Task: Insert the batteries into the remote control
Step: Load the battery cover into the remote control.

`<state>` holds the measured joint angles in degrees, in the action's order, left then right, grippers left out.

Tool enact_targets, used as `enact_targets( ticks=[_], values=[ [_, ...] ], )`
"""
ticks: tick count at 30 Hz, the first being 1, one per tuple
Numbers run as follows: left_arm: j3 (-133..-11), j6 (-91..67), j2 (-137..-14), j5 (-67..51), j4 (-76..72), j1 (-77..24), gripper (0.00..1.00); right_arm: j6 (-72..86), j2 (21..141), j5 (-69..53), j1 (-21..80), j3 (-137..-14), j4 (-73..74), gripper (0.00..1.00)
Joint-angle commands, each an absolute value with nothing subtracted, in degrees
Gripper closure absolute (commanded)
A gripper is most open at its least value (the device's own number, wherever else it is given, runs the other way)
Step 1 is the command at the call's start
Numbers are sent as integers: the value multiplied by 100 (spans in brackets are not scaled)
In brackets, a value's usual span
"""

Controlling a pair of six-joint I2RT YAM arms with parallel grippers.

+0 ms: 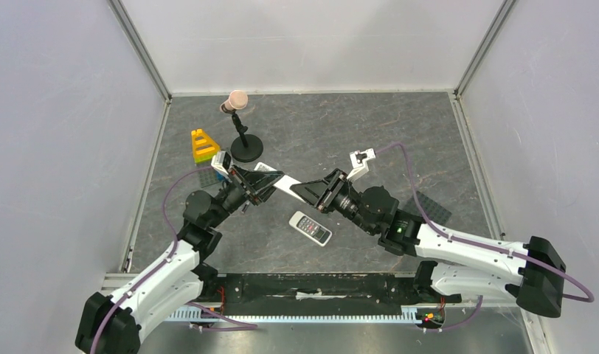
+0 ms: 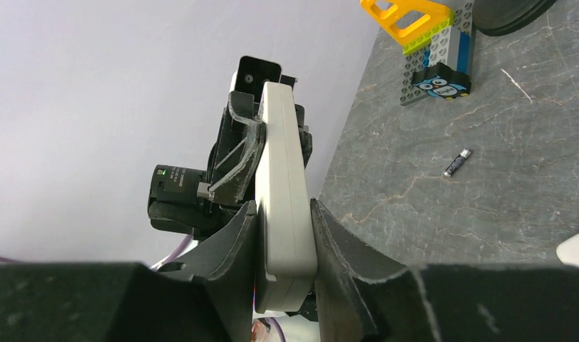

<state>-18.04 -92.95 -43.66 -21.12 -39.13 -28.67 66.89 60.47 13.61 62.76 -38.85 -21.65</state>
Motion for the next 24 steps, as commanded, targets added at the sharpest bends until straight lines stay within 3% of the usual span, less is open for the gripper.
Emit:
enact_targets(
  ticks=[1, 17, 20, 24],
  values=[
    [-2364, -9285, -4110, -2484, -4793, -3006, 98, 6539, 6488, 1214, 6291, -3938, -1488, 77],
    [-2415, -8753, -3935, -2679, -4166, -3042, 98, 6745, 7013, 1056, 6258, -4504, -1300, 76],
    [-2479, -8523, -3862, -2620, -3874, -3037, 98, 6757, 6876, 1048, 6240, -4413, -1239, 68],
    [-2627, -8059, -3741, -2469, -3142, -3037, 98, 6568, 6480, 912, 6174, -4196, -1238, 51]
  ],
)
